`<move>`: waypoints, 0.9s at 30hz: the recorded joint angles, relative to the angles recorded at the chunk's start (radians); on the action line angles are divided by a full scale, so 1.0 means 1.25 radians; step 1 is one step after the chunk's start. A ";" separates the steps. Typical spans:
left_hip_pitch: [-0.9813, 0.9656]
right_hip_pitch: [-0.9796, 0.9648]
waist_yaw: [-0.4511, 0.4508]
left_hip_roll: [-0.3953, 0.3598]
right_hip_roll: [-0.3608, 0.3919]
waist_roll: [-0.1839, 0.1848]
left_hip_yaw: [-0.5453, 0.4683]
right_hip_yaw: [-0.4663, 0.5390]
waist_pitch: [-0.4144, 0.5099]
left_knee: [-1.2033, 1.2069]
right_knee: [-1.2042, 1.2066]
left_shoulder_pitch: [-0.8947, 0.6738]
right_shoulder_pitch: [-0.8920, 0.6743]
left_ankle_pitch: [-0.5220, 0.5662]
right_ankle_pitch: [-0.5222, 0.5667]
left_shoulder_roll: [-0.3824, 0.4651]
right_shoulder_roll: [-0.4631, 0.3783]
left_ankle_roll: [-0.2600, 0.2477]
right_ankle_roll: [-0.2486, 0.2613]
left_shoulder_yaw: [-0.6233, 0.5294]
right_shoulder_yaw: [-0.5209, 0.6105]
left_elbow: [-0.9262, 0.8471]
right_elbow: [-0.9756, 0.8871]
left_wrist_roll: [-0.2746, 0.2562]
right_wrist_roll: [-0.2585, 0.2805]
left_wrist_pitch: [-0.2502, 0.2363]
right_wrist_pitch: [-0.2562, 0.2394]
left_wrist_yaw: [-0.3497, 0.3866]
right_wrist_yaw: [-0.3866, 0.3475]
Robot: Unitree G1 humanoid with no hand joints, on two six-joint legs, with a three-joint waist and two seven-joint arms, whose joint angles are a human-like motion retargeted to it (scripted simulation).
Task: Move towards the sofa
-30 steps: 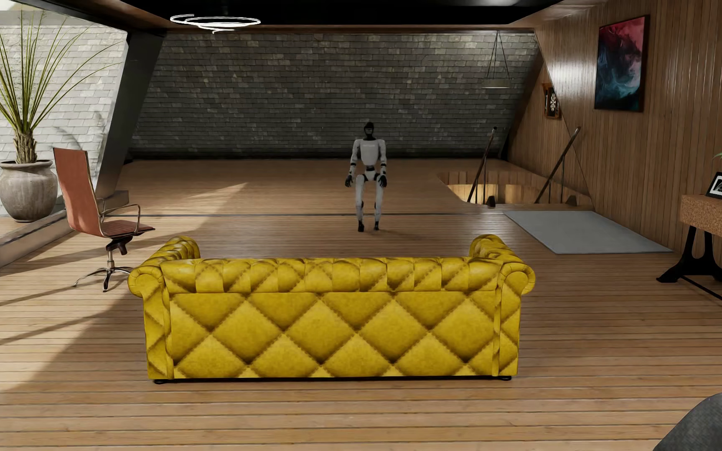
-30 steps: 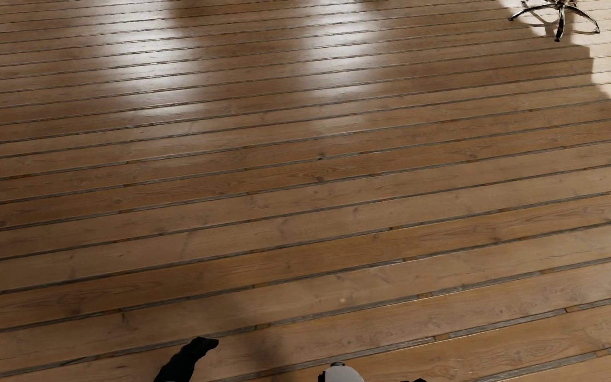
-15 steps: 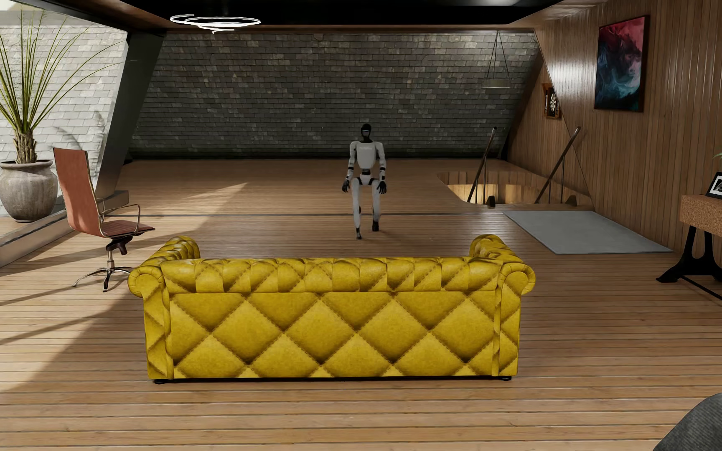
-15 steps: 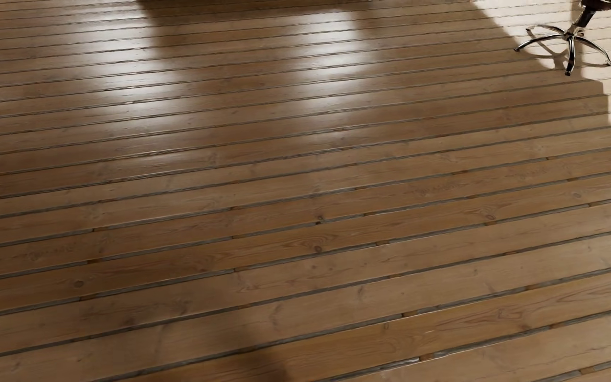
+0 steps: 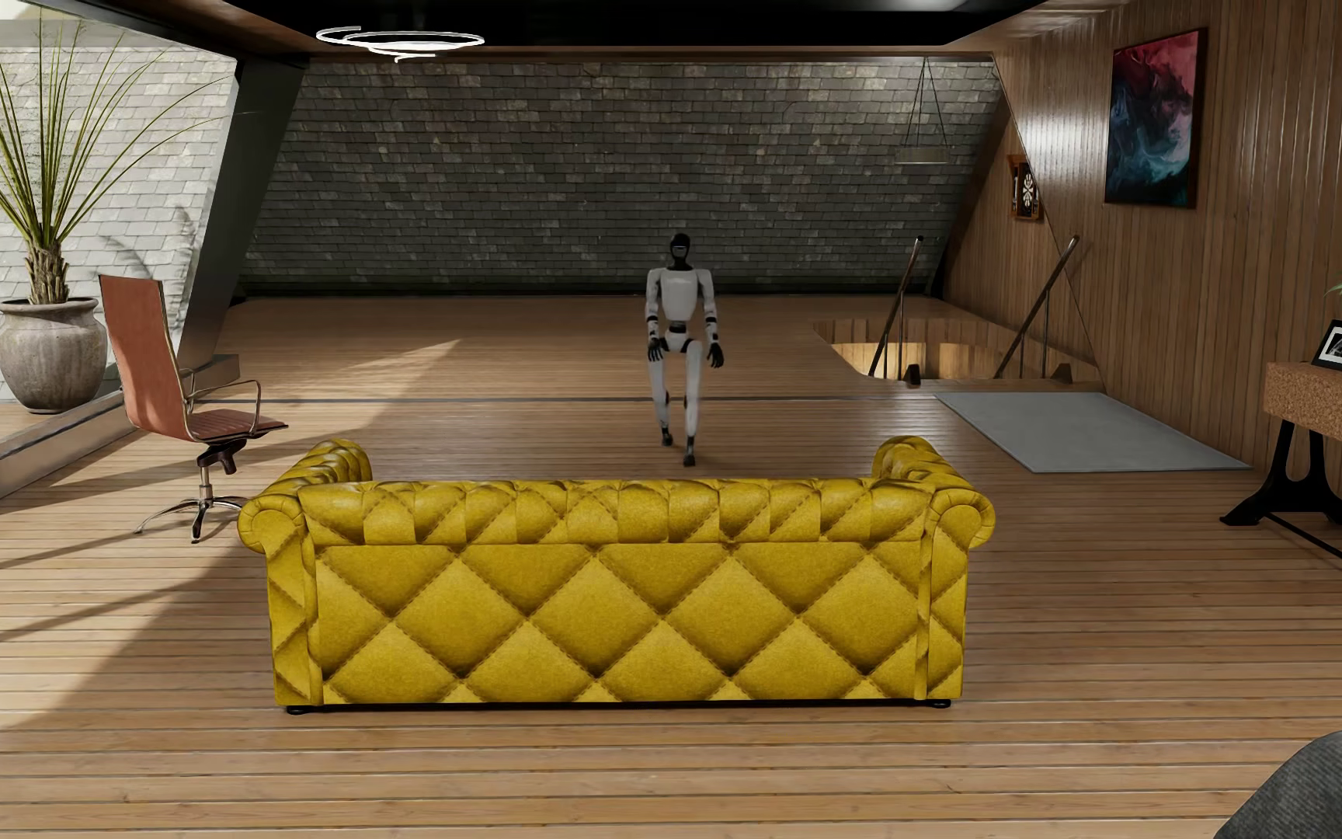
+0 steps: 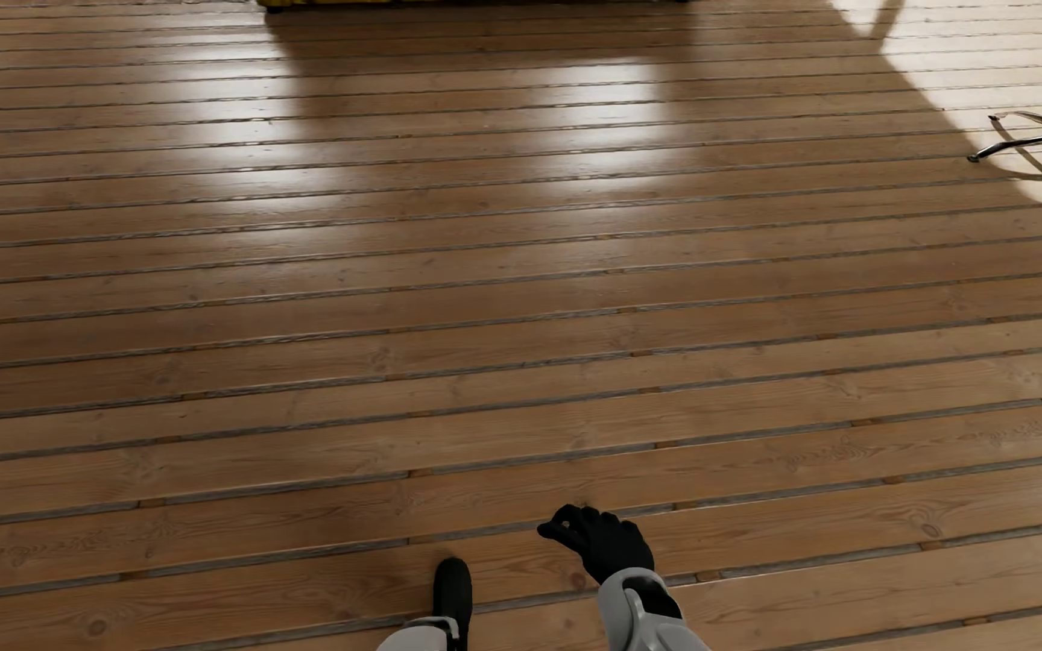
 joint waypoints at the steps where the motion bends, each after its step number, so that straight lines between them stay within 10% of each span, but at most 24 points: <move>1: -0.002 0.017 0.003 -0.007 -0.013 -0.007 0.010 -0.001 -0.004 0.060 0.029 -0.001 0.015 0.041 0.029 -0.012 0.000 0.026 0.010 0.013 -0.002 0.021 0.005 -0.003 0.001 0.009 0.013 0.005 0.001; 7: 0.124 -0.215 0.006 -0.113 -0.169 -0.088 0.111 -0.007 -0.007 0.178 0.603 -0.050 0.114 -0.113 0.455 -0.064 -0.069 0.114 0.172 0.035 0.028 0.100 0.060 0.011 -0.021 0.001 0.074 0.029 0.064; 14: 0.369 -0.563 -0.042 -0.209 -0.153 -0.126 0.102 0.037 0.012 0.110 0.481 -0.195 0.286 -0.255 0.157 -0.047 -0.117 0.139 0.083 -0.033 -0.104 0.090 -0.070 0.031 0.097 -0.060 0.100 0.035 0.027; 18: 0.513 -0.564 -0.078 -0.228 -0.171 -0.122 0.061 -0.019 0.006 0.020 -0.066 -0.254 0.325 -0.281 0.222 -0.030 -0.104 0.139 0.077 -0.086 -0.134 0.066 -0.053 0.024 0.085 -0.070 0.107 0.024 0.013; 21: 0.597 -0.567 -0.096 -0.227 -0.152 -0.113 0.034 -0.017 0.001 0.036 -0.079 -0.259 0.337 -0.292 0.236 -0.024 -0.104 0.135 0.074 -0.120 -0.123 0.065 -0.019 0.036 0.053 -0.032 0.092 0.019 0.014; 25: 0.615 -0.513 -0.107 -0.148 -0.094 -0.069 0.019 -0.048 -0.011 0.237 0.058 -0.190 0.327 -0.086 0.309 -0.018 -0.053 0.073 0.022 -0.117 -0.166 0.107 0.051 0.039 0.042 0.060 0.115 0.011 0.009; 27: 0.495 -0.458 -0.107 -0.079 -0.060 -0.040 0.011 -0.079 -0.008 0.498 0.065 -0.160 0.299 0.116 0.253 -0.007 -0.027 -0.037 0.012 -0.110 -0.177 0.142 0.065 0.020 0.035 0.062 0.112 -0.039 0.007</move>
